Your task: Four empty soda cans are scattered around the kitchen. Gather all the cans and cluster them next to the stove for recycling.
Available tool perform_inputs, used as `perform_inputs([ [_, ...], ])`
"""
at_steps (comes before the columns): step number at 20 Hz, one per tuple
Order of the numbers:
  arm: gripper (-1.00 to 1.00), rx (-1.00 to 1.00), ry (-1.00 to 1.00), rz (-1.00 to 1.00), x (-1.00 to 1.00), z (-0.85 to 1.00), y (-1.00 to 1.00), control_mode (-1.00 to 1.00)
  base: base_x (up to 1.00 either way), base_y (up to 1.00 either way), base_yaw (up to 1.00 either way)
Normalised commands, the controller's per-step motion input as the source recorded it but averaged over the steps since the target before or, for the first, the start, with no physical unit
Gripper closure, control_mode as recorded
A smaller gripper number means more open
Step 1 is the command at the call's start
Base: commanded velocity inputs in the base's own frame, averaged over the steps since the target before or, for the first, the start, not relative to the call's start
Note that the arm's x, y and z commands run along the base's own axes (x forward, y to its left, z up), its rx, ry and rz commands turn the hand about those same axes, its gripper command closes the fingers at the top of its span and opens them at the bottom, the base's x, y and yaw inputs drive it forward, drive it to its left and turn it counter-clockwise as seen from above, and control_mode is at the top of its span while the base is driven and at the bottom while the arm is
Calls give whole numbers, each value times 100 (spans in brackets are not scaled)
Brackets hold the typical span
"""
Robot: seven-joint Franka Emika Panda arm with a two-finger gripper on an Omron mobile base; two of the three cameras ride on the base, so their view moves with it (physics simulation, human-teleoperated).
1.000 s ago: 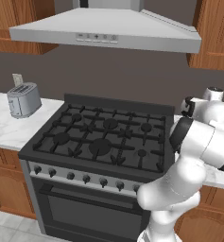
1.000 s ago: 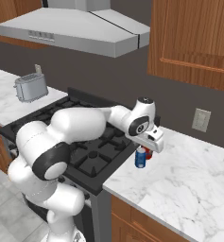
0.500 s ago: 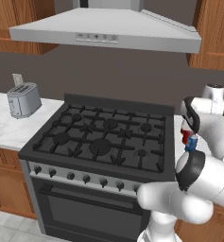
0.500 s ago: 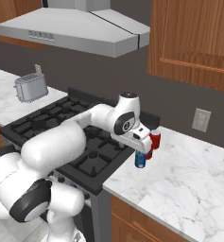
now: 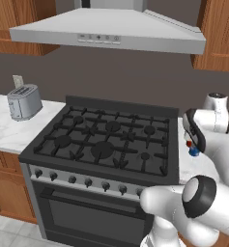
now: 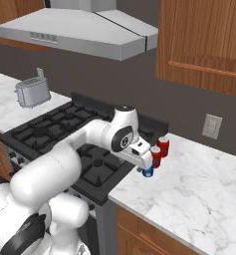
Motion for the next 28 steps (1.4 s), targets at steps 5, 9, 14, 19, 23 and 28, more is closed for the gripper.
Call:
perform_inputs([
  [5,-100,0,0,0,-6,-2,-2,100,-16,-14,-2],
  [9,-100,0,0,0,0,0,0,100,-37,-61,-12],
  [14,-100,0,0,0,0,0,0,100,-44,-70,-15],
  [19,-100,0,0,0,0,0,0,100,-33,-75,-18],
  [23,-100,0,0,0,0,0,0,100,-6,-41,-37],
  [28,-100,0,0,0,0,0,0,100,0,-27,-43],
])
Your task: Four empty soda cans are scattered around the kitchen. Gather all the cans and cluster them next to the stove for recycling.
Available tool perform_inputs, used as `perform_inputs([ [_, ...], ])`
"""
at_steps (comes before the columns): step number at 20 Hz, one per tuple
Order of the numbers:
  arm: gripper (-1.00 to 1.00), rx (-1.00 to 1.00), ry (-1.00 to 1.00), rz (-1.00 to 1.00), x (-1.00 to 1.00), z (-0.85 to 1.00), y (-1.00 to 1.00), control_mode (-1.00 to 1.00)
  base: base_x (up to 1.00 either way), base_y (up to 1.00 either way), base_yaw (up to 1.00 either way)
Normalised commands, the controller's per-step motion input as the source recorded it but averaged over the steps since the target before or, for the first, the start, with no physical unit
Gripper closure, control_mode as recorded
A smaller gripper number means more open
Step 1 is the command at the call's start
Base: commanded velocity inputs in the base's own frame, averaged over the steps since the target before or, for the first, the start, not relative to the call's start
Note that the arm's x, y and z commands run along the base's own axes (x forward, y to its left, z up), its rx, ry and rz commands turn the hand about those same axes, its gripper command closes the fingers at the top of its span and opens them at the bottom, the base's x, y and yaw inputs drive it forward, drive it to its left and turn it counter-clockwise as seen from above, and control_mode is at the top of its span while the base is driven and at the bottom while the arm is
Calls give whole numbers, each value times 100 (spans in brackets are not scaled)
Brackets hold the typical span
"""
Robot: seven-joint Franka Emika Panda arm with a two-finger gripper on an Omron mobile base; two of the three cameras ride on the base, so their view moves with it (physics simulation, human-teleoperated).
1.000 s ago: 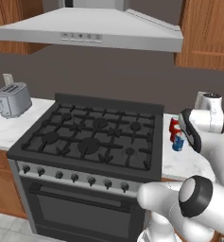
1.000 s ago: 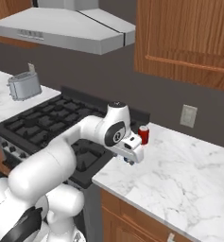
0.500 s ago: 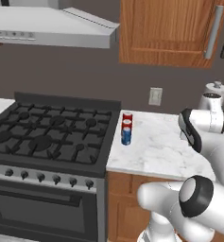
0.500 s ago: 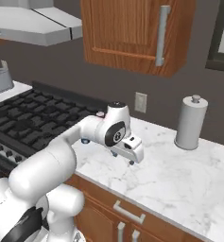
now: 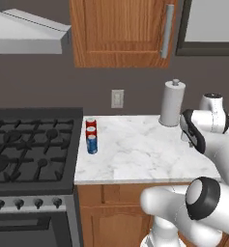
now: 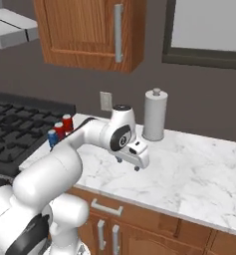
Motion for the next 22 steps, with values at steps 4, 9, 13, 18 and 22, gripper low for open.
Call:
perform_inputs([
  [4,-100,0,0,0,0,0,0,100,-4,-29,-40],
  [9,-100,0,0,0,0,0,0,100,-6,-76,-16],
  [13,-100,0,0,0,0,0,0,100,10,-100,3],
  [18,-100,0,0,0,0,0,0,100,0,-100,4],
  [22,-100,0,0,0,0,0,0,100,0,-100,6],
])
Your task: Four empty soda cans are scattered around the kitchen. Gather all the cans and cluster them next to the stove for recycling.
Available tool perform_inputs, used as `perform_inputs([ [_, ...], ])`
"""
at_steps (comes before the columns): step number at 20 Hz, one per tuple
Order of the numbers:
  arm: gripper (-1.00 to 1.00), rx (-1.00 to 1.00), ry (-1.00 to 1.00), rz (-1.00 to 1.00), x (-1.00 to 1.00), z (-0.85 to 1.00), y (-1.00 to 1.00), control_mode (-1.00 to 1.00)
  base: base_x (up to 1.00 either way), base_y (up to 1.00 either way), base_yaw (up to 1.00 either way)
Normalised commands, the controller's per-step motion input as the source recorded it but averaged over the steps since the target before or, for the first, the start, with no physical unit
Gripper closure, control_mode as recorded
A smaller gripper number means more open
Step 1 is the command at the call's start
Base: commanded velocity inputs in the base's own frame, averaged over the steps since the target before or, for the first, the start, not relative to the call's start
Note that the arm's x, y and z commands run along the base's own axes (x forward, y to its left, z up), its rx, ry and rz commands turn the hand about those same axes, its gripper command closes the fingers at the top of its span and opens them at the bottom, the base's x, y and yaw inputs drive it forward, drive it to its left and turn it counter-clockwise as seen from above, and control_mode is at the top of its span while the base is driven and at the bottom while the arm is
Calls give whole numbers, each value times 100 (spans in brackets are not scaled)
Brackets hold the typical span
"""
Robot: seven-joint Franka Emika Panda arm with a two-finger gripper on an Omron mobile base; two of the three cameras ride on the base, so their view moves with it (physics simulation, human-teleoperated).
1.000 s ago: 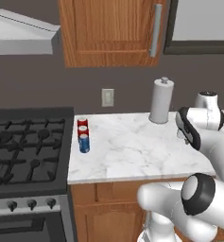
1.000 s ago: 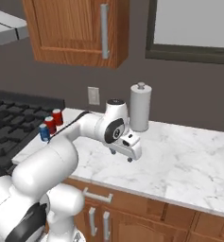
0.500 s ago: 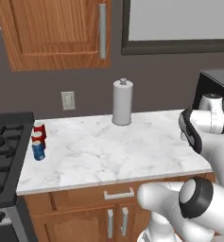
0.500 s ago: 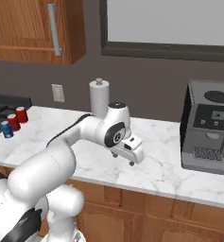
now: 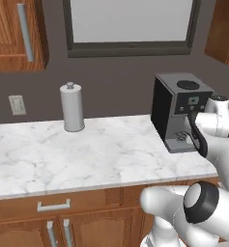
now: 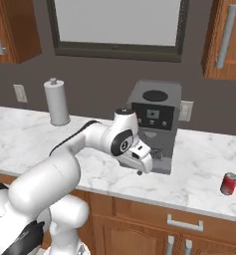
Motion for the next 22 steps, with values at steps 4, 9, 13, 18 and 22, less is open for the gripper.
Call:
perform_inputs([
  [4,-100,0,0,0,0,0,0,100,1,-100,7],
  [9,-100,0,0,0,0,0,0,100,15,-92,8],
  [13,-100,0,0,0,0,0,0,100,27,-67,9],
  [18,-100,0,0,0,0,0,0,100,10,-4,1],
  [22,-100,0,0,0,0,0,0,100,0,0,0],
])
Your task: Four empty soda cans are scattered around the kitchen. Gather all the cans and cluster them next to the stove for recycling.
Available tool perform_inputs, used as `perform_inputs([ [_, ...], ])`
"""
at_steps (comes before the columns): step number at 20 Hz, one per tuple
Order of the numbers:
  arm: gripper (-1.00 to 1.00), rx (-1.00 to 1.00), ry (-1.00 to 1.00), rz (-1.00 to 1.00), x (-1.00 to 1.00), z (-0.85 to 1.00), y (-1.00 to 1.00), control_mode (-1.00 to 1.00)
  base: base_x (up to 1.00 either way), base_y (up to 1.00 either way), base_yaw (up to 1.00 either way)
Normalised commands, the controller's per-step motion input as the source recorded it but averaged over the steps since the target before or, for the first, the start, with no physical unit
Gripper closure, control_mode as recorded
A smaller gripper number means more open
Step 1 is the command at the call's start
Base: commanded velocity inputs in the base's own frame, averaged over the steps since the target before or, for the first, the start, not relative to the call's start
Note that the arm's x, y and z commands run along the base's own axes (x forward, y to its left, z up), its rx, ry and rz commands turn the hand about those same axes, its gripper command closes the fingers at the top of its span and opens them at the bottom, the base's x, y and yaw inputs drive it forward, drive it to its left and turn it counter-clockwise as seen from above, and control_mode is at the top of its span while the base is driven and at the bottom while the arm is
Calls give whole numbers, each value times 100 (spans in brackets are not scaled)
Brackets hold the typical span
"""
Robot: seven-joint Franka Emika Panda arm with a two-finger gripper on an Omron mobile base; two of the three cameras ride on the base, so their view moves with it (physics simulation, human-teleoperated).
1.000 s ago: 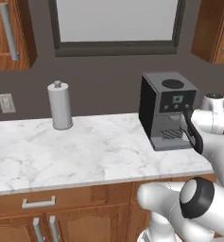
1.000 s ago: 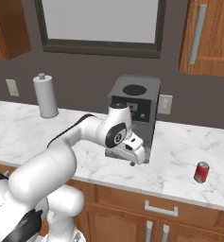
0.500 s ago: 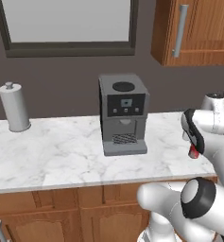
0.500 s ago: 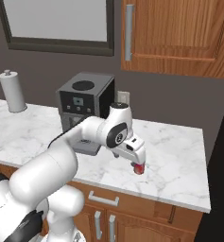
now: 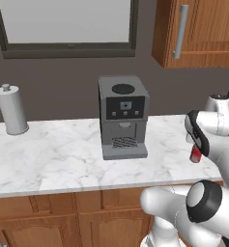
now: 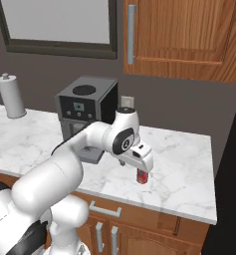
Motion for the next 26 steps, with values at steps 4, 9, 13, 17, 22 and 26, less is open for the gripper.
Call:
perform_inputs([
  [4,-100,0,0,0,0,0,0,-100,3,-1,0],
  [9,-100,0,5,8,55,0,-14,-100,0,0,0],
  [13,-100,2,3,13,68,0,-1,-100,0,0,0],
  [17,-100,7,2,5,49,-1,-31,-100,0,0,0],
  [22,-100,2,0,-2,9,-17,-31,-100,0,0,0],
  [26,-100,3,-6,-10,1,-22,4,-100,0,0,0],
])
